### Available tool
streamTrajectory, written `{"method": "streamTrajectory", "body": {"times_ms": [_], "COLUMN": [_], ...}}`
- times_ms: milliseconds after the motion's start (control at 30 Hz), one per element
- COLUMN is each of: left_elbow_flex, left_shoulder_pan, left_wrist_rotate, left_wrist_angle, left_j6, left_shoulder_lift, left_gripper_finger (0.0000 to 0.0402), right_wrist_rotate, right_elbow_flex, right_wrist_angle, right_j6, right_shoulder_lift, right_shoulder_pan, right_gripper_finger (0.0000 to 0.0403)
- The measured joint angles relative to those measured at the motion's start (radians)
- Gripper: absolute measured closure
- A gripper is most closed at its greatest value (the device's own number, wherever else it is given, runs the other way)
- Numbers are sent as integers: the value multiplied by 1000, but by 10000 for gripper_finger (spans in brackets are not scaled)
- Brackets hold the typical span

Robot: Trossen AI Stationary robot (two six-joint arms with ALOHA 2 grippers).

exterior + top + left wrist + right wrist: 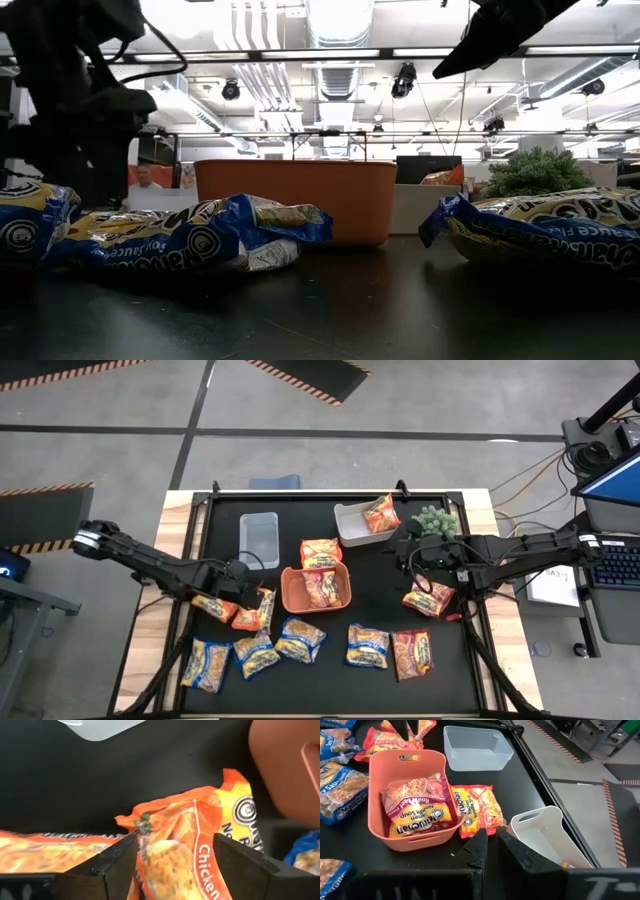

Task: Sort Maruchan noodles
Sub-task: Put the middle orange noodle packet into the white bin

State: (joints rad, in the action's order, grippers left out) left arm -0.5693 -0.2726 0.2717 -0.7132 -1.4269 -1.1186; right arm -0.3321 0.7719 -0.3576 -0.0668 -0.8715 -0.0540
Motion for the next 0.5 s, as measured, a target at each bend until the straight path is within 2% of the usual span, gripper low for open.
{"method": "streamTrajectory", "body": {"times_ms": [300, 500], "left_elbow_flex": [102, 113], "left_shoulder_pan": [0, 0], "left_wrist_rotate": [61, 60], "left_wrist_angle": [52, 166], "left_j6": [-112, -81], "left_shoulder_lift": [18, -7], "left_gripper_finger": [187, 193], "right_wrist_rotate": [0, 0], "right_elbow_flex": [0, 0], "right_wrist_angle": [32, 32], "right_j6": [-10, -12], "right_shoulder_lift": [-2, -2], "right_shoulder_pan": [0, 0], "right_gripper_finger": [376, 376]}}
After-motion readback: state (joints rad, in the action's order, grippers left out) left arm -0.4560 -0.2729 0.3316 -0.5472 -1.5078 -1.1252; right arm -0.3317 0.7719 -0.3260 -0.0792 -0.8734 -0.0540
